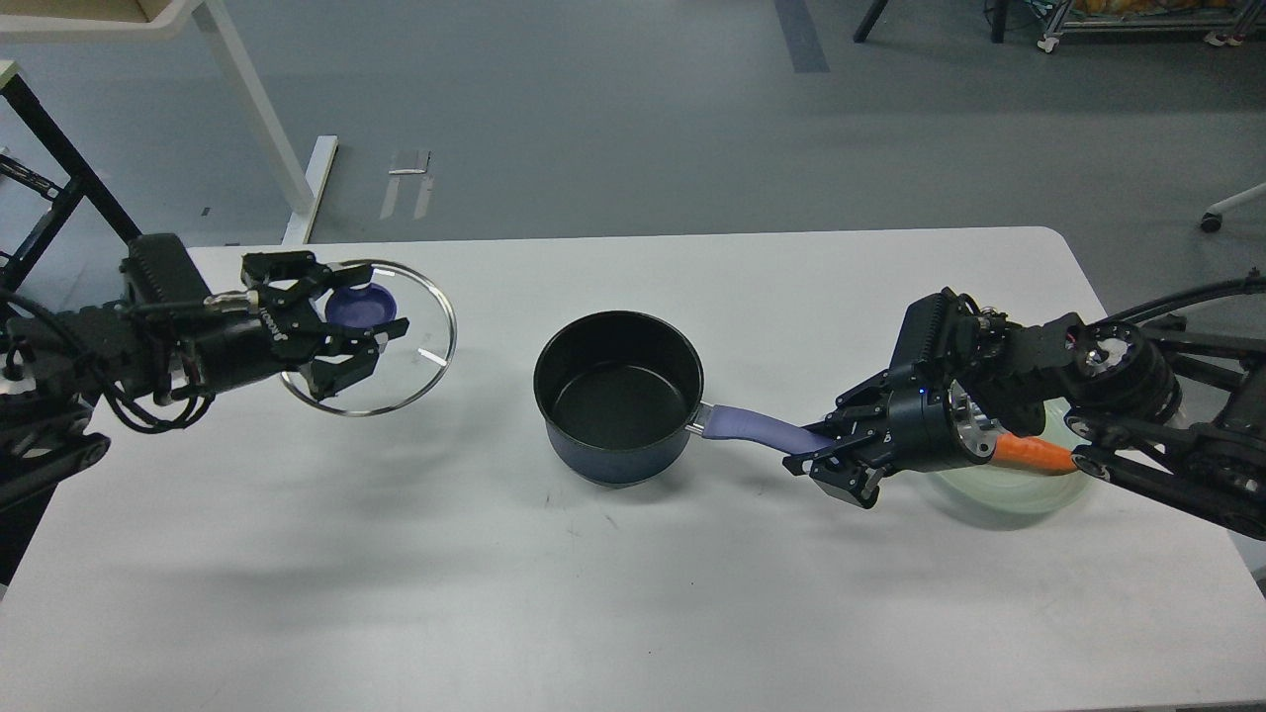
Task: Open pot lid
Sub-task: 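Lower the lid onto the table beside the pot and release it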
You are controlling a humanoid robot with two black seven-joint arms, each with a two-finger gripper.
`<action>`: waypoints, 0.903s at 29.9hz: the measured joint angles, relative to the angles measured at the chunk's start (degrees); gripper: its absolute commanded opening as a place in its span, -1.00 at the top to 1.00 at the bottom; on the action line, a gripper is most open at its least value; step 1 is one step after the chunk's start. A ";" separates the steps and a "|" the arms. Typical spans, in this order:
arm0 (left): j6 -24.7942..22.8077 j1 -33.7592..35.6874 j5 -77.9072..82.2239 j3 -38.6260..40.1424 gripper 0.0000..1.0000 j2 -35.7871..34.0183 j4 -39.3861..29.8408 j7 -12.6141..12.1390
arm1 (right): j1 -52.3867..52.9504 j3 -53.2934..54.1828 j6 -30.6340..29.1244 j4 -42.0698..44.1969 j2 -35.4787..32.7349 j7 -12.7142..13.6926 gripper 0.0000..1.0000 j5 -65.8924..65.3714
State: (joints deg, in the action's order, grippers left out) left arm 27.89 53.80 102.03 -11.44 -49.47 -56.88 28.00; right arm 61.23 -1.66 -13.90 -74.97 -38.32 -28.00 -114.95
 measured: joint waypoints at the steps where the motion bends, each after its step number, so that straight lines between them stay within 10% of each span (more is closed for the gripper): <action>1: 0.05 -1.37 -0.59 -0.01 0.38 -0.43 0.00 0.00 | -0.06 0.00 0.00 0.00 0.01 0.01 0.33 0.00; 12: 0.13 -11.21 -3.86 0.47 0.31 -0.19 1.48 -0.01 | -0.42 0.01 0.03 0.00 0.03 0.01 0.33 0.00; 20: 0.13 -11.53 -4.66 0.42 -0.44 0.31 2.14 0.00 | -0.51 -0.03 0.02 0.00 0.08 -0.01 0.31 -0.01; 27: 0.13 -11.53 -4.91 0.15 -0.65 0.34 2.22 0.00 | -0.51 0.05 0.02 0.00 0.09 -0.01 0.31 -0.01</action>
State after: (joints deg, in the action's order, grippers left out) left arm 28.02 42.27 97.12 -11.29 -49.13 -54.66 27.99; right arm 60.73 -1.60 -13.89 -74.97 -38.23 -28.01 -114.96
